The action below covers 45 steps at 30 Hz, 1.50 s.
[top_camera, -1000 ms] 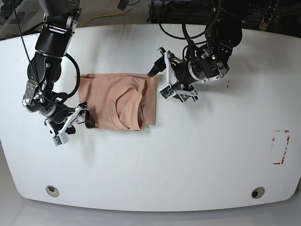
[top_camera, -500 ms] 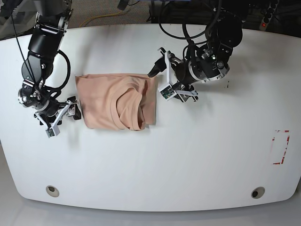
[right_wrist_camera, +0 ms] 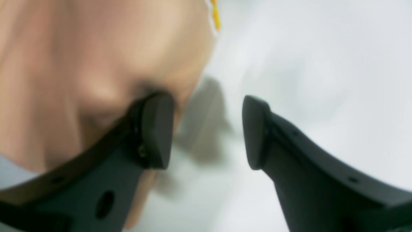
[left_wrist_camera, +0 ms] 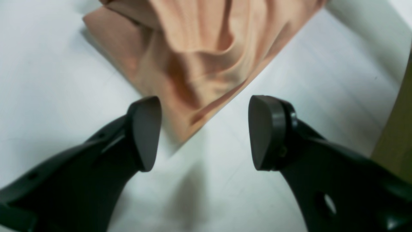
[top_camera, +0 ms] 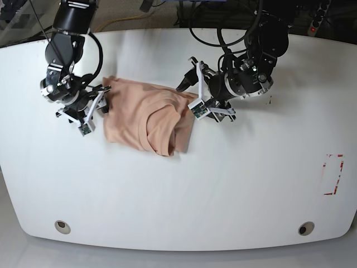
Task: Fold the T-shirt properly
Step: 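Fold the bundle's side over with the right gripper toward the left gripper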
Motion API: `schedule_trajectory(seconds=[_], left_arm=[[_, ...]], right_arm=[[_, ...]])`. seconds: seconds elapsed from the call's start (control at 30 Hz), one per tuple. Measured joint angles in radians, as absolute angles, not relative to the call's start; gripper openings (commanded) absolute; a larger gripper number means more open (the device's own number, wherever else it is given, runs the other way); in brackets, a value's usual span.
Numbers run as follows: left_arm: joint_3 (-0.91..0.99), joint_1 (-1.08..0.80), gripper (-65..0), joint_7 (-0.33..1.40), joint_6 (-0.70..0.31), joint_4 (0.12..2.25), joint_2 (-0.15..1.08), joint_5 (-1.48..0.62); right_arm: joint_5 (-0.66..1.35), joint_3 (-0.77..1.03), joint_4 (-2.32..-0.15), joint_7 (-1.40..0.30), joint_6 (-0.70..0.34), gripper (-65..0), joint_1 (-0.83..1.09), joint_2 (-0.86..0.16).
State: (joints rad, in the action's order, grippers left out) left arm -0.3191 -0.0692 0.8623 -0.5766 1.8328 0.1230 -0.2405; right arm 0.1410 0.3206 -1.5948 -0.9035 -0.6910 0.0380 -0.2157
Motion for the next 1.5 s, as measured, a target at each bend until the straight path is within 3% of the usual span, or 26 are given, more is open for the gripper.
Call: schedule_trajectory(seconds=[0.47,0.67,0.87,1.03,1.23,1.5], left_arm=[[-0.129,-0.022,-26.0,0.858,-0.574,1.867,0.124,-0.241],[-0.115,-0.032,-26.0,0.86,-0.573,1.867,0.135,-0.239],[-0.11,-0.064,-26.0,0.859,-0.574,1.866,0.147,-0.241],[-0.01,-0.101,-26.0,0.861,-0.577,1.866,0.141,-0.249],[0.142,-0.096,-26.0,0.859,-0.575,1.867,0.141,-0.243],[0.194,-0.094,-26.0,0.859,-0.577,1.867,0.142,-0.248]], right_arm=[[0.163,-0.087,-1.929,-0.92,-0.704,-33.1,0.329,-0.111],[0.181,-0.006,-2.02,-1.06,-0.695,-33.5,0.281,-0.112],[0.513,0.124,-2.013,-1.143,-0.692,-33.1,0.202,-0.113],[0.711,0.131,-1.929,-1.209,-0.693,-33.1,0.144,-0.101],[0.777,0.113,-1.831,-1.25,-0.695,-33.1,0.137,-0.021],[0.782,0.012,-1.8,-1.25,-0.697,-33.1,0.114,-0.016]])
